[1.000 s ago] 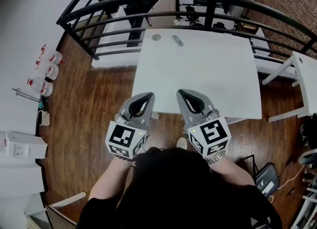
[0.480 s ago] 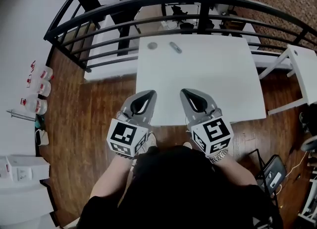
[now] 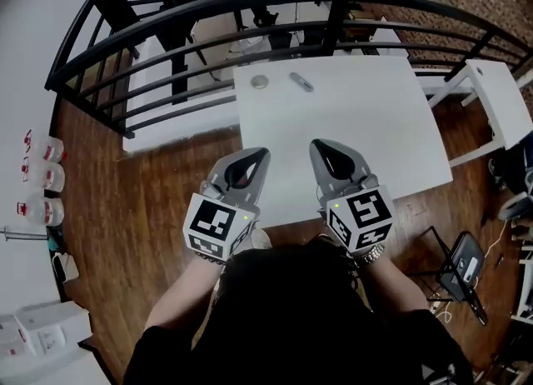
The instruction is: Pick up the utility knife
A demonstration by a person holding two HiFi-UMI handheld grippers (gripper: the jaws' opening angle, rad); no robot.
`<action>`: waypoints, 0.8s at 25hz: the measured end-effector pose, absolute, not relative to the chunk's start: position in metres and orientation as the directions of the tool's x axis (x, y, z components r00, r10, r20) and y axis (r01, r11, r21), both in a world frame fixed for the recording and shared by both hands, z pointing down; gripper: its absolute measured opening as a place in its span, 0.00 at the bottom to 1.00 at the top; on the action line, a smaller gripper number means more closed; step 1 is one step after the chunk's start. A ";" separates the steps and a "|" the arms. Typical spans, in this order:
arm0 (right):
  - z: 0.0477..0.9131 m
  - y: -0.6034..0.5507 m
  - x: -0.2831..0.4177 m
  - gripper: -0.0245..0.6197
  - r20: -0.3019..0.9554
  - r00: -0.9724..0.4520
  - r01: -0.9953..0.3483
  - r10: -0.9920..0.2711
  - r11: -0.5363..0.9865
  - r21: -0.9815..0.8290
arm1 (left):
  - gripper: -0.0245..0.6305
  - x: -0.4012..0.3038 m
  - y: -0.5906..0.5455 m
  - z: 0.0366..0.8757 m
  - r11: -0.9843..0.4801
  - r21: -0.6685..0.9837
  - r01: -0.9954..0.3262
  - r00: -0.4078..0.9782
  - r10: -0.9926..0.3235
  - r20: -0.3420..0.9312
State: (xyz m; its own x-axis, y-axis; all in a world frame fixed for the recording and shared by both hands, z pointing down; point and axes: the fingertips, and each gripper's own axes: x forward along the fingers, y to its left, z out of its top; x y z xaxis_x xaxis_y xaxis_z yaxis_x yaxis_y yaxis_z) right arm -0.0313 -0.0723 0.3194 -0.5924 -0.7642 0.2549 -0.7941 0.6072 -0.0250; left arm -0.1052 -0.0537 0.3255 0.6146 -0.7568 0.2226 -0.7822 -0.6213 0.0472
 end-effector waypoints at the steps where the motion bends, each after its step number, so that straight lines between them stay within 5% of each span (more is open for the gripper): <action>1: 0.320 -0.074 -0.034 0.03 0.261 -0.579 -0.803 -0.772 0.596 -0.018 | 0.06 -0.109 -0.056 0.327 -0.629 0.054 -0.775 0.624 -0.749 0.222; 20: 0.401 -0.226 0.007 0.12 0.439 -0.539 -0.801 -0.719 0.599 -0.004 | 0.06 -0.072 -0.168 0.385 -0.636 0.104 -0.764 0.628 -0.698 0.345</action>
